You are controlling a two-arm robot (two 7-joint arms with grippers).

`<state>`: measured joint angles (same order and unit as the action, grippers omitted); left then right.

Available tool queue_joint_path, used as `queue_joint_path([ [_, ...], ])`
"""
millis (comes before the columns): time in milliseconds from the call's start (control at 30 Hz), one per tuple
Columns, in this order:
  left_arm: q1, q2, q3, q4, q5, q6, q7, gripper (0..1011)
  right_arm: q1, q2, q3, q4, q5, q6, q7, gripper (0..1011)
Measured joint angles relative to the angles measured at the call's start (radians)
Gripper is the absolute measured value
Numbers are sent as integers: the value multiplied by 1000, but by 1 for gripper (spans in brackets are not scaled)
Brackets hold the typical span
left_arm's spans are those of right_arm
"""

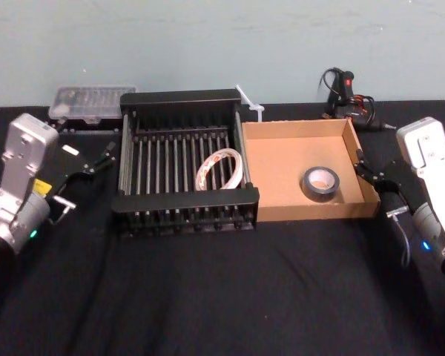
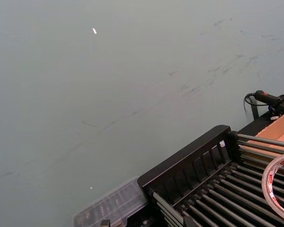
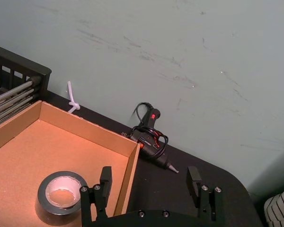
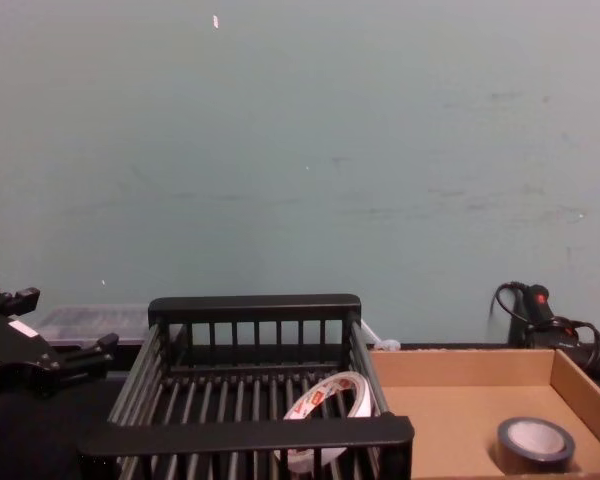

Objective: Pick up the white tape and place it into the black box , Pick up the silver tape and place it into the brown box.

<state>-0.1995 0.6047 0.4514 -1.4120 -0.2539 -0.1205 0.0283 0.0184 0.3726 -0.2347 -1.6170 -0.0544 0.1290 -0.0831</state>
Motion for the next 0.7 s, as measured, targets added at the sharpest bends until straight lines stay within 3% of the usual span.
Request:
queue_joint_path([
  [700, 0, 0, 0, 0, 0, 0, 0, 1001, 0, 0, -1, 0, 0, 0, 0, 1002],
])
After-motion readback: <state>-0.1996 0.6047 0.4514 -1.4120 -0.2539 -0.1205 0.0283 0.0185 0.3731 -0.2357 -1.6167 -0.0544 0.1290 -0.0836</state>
